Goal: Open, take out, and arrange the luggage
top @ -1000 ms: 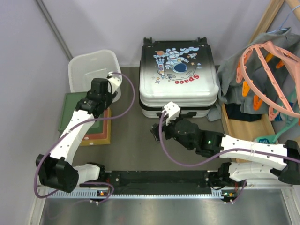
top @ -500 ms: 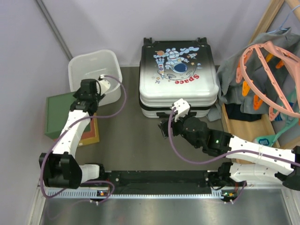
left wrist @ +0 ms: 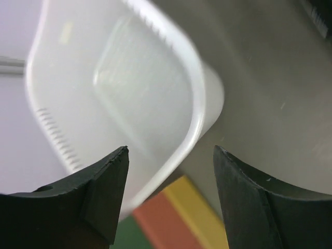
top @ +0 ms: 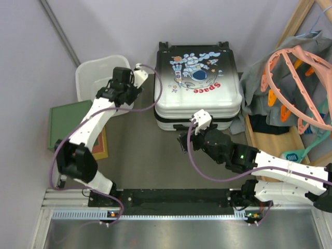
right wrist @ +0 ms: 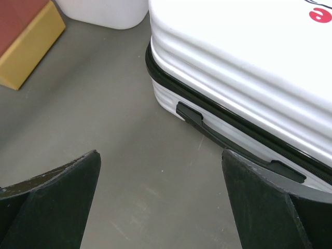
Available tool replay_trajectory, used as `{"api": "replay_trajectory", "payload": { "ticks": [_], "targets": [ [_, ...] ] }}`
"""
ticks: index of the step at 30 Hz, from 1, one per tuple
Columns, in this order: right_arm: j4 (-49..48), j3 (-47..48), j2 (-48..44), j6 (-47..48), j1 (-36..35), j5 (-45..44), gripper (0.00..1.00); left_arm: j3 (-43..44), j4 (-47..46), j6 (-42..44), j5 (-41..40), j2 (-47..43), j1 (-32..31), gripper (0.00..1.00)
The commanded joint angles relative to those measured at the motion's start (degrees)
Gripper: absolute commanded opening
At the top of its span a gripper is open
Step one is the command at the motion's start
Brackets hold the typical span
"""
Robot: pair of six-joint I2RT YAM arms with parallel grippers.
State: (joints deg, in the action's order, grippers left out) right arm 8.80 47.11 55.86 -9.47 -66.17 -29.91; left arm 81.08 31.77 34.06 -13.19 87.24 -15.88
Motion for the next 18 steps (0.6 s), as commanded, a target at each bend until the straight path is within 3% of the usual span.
{"api": "replay_trajectory", "payload": {
  "ticks": [1,4,7,10,14,18],
  "targets": [
    [0.3,-0.4,-0.8,0.5,0.6,-1.0,0.99,8.2,3.1,-11.7,3.0,9.4,0.3,0.68],
    [0.5,-0.5,-0.9,0.8,0.9,-1.6,0.99,11.0,-0.5,-12.4,1.0,14.9,0.3,0.56],
    [0.8,-0.5,-0.9,0.8,1.3,-1.7,0.99,16.5,-0.8,-12.3,2.8,19.4,0.1,0.50],
    [1.0,-0.6,-0.5,0.7,1.7,-1.7,0.99,19.5,0.0,-12.7,3.1,23.1,0.0,0.50],
    [3.0,-0.2,0.7,-0.1,3.9,-1.5,0.99,19.9,0.8,-11.2,-5.3,26.6,0.3,0.49],
    [6.8,1.7,2.2,-1.7,11.7,6.2,0.99,17.6,1.6,-9.9,-8.3,27.0,3.1,0.49]
  ]
}}
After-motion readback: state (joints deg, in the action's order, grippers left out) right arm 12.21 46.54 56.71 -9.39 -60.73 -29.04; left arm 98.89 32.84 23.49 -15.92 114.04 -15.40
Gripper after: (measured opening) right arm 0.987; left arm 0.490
